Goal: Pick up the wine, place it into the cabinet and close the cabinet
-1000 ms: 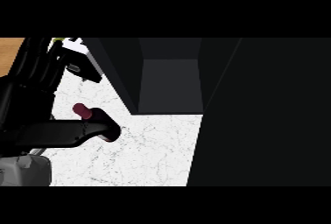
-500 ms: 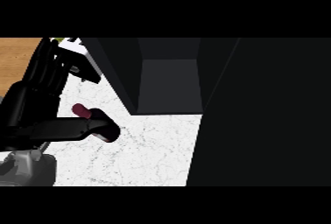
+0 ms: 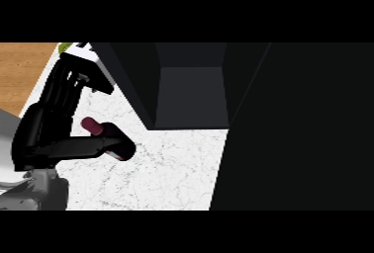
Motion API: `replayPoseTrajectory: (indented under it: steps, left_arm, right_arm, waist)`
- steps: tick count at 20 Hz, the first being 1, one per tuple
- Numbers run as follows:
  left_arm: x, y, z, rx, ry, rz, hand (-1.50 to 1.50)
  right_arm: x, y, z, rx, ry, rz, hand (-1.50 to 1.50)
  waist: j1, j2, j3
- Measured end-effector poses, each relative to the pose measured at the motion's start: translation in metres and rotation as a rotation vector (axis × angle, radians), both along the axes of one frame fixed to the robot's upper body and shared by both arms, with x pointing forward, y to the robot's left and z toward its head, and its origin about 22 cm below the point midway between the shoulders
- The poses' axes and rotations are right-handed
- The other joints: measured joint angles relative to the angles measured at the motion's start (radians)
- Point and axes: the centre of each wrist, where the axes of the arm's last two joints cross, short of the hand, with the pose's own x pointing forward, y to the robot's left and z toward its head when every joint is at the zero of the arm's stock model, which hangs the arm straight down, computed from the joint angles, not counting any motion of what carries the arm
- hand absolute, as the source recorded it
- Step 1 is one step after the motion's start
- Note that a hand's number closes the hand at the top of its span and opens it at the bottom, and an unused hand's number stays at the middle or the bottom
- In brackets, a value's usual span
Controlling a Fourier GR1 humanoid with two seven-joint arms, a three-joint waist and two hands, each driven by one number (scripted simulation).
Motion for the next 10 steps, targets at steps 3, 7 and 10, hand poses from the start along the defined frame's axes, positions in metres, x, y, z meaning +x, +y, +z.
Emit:
replayPoseTrajectory:
  steps: [3, 7, 10]
  left_arm:
    - [-0.002, 0.006, -0.016, 0.004, 0.007, 0.015, -1.50]
    - [-0.009, 0.013, -0.042, 0.016, 0.023, 0.033, -1.50]
    - [-0.013, 0.020, -0.058, 0.028, 0.029, 0.051, -1.50]
  right_arm:
    - [-0.002, 0.002, -0.001, 0.002, 0.005, 0.001, -1.50]
    - [0.000, 0.000, 0.002, -0.012, -0.004, -0.013, -1.50]
    - [-0.002, 0.002, 0.000, -0.012, 0.002, -0.007, -1.50]
  waist:
    - [0.000, 0.000, 0.000]
    - [0.002, 0.000, 0.000]
    - [0.001, 0.000, 0.000]
